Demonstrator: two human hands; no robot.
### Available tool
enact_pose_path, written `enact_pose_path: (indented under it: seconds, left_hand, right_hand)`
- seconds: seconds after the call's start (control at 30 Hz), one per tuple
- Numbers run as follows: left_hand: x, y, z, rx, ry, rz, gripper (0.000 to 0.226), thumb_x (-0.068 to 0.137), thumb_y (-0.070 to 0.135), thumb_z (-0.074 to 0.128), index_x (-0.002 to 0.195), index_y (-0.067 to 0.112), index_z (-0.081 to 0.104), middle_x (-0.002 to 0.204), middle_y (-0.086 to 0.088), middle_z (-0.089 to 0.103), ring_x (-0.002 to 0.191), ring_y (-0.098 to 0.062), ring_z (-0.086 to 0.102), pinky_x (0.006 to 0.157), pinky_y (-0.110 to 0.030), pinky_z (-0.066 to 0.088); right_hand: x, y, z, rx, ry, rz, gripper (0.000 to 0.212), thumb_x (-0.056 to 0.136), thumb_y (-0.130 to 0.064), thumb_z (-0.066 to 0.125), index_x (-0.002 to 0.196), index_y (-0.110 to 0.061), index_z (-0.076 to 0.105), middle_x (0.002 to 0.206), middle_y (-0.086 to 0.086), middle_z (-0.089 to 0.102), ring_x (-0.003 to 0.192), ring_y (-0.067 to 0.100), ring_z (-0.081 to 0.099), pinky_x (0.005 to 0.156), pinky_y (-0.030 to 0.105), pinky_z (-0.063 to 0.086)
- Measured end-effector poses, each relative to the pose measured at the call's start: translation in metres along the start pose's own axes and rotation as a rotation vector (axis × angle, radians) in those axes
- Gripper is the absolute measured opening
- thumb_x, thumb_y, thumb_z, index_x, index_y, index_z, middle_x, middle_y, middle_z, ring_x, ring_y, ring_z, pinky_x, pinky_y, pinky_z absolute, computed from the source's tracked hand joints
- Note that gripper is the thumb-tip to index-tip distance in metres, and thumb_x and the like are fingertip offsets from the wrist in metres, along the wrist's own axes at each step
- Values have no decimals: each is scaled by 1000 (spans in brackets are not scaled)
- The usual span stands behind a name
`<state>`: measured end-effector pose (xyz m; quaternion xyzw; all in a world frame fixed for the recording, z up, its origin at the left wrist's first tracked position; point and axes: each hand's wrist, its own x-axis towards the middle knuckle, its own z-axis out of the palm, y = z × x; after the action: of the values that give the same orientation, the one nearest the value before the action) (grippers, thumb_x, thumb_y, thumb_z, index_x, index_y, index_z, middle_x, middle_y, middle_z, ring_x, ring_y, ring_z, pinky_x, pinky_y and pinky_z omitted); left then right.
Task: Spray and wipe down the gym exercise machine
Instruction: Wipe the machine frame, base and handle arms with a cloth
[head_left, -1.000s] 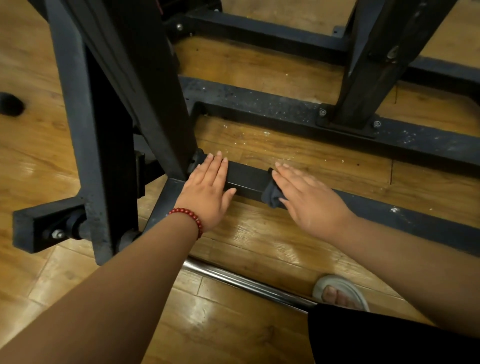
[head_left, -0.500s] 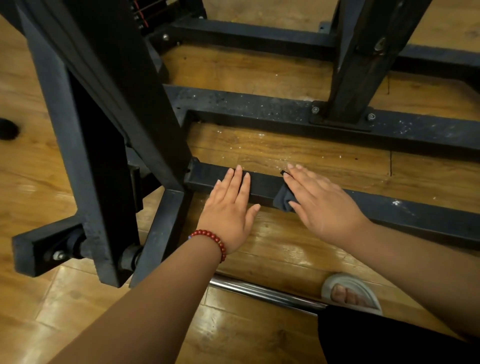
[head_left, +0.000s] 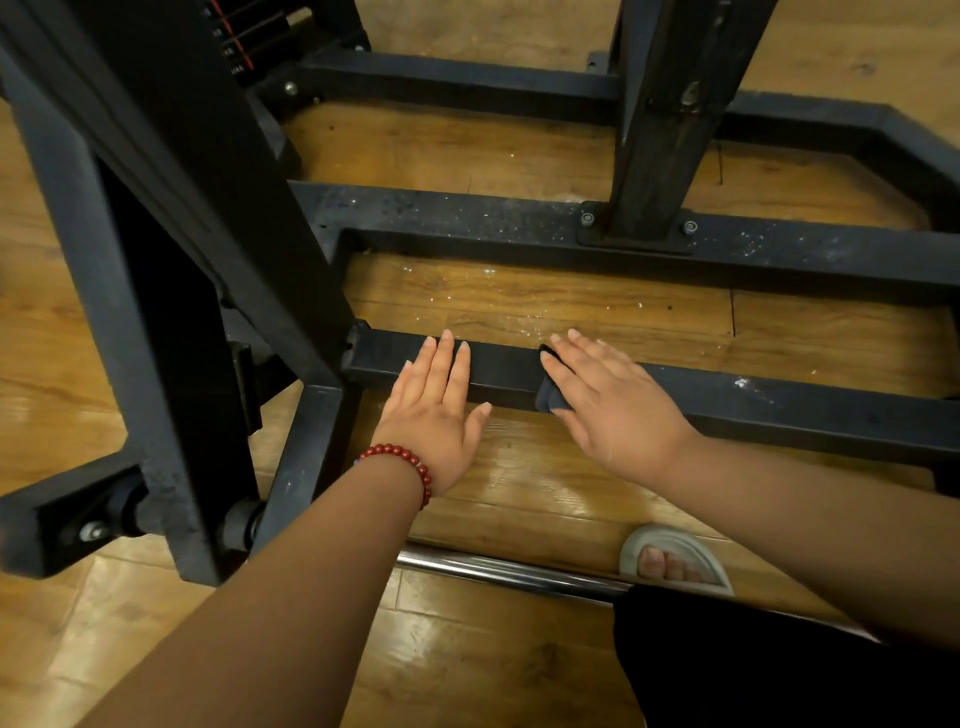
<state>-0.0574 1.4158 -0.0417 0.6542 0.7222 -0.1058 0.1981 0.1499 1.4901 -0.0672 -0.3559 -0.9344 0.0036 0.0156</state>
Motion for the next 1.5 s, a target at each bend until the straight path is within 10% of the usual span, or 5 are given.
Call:
enact_pose_path:
  seconds: [0.17,0.37,0.97,1.2,1.5]
  left_hand:
    - [-3,8,2,47,21,-26,64,102,46,7,150,13,-20,157,-6,-29,145,-18,-26,115,-33,-17]
    - [-5,12,-13,54,-12,-8,64,102,47,8,152,14,-14,160,-5,-22,147,-17,-21,117,-32,-13]
    - [5,41,-7,25,-84,46,63,104,39,16,150,15,-21,156,-2,-31,145,-16,-27,117,-33,-14]
    - [3,37,-7,44,-40,72,62,105,36,17,150,16,-20,158,-2,-28,146,-15,-24,118,-31,-11]
    - [4,48,-11,-11,47,39,57,105,36,14,155,14,-3,162,-3,-12,149,-14,-13,120,-30,-7]
  right_hand:
    - [28,-14,-4,37,-116,-99,64,99,-32,53,151,-5,29,158,17,27,147,30,25,117,37,11]
    - [-22,14,-2,23,-49,21,73,74,-24,81,136,0,53,142,19,51,129,33,52,108,45,34]
    - [-6,1,-5,106,-74,64,76,90,-50,50,150,-6,33,158,17,26,148,33,20,118,41,5]
    - [-7,11,-3,58,9,17,64,83,-42,71,135,-7,56,145,12,50,133,30,48,109,44,37]
    - [-7,-1,1,15,-51,9,67,86,-26,62,145,-2,41,152,17,39,138,32,41,112,45,33]
